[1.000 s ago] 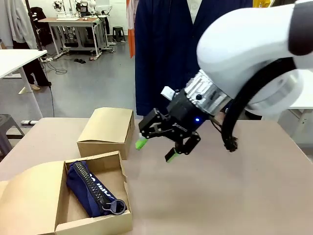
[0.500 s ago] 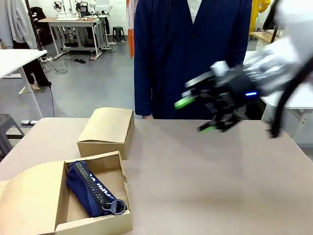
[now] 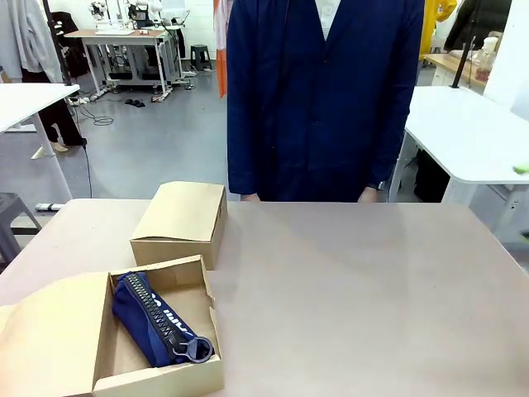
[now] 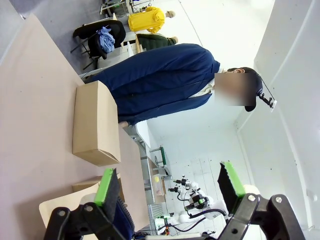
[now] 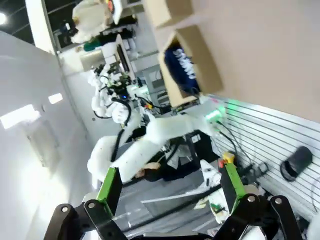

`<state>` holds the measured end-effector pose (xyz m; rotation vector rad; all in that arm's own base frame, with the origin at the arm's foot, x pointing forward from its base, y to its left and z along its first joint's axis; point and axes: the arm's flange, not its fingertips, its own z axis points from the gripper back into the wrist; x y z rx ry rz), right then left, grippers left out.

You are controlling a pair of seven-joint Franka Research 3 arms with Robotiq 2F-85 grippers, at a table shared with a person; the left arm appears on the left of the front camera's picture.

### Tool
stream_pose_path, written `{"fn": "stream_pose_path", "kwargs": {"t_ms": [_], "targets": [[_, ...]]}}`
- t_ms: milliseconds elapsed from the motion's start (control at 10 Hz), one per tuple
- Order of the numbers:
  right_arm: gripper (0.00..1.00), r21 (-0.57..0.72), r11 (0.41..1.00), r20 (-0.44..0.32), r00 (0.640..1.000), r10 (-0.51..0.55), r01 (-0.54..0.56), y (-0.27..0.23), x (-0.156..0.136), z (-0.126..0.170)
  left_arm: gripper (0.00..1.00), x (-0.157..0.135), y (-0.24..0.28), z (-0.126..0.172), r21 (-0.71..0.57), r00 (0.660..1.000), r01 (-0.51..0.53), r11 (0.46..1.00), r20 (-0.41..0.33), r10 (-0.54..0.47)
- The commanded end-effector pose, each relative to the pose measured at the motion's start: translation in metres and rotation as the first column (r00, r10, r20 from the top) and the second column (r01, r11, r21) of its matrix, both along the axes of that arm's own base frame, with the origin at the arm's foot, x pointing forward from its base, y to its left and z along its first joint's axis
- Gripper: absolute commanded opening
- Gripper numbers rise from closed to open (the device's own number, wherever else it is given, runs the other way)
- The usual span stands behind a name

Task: Place items inside the box.
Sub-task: Pick up a Pencil pouch or Stapler and place it inside the Mailer Box closest to the robot, then close the lid of the Mailer Box closest to the robot.

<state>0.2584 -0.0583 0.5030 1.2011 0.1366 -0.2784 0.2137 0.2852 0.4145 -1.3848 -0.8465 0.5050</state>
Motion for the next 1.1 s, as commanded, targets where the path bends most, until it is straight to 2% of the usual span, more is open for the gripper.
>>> {"fn": "stream_pose_path", "kwargs": {"t_ms": [0, 100, 200, 1000], "targets": [[1.00, -0.090, 0.989, 0.052, 0.991, 0.123, -0.118, 0.021, -0.029, -0.078, 1.00, 0.000, -0.002, 0.002, -0.002, 0.999, -0.009, 1.000, 0.033, 0.009], [1.00, -0.186, 0.967, -0.010, 0.984, 0.178, -0.177, 0.047, -0.015, -0.099, 1.00, 0.000, -0.002, 0.002, -0.002, 0.999, -0.009, 1.000, 0.033, 0.009], [1.00, -0.026, 0.999, 0.005, 0.999, 0.043, -0.043, -0.015, -0.004, -0.020, 1.00, 0.000, -0.002, 0.002, -0.002, 0.999, -0.009, 1.000, 0.033, 0.009], [1.00, -0.026, 0.999, 0.005, 0.999, 0.043, -0.043, -0.015, -0.004, -0.020, 1.00, 0.000, -0.002, 0.002, -0.002, 0.999, -0.009, 1.000, 0.033, 0.009]]}}
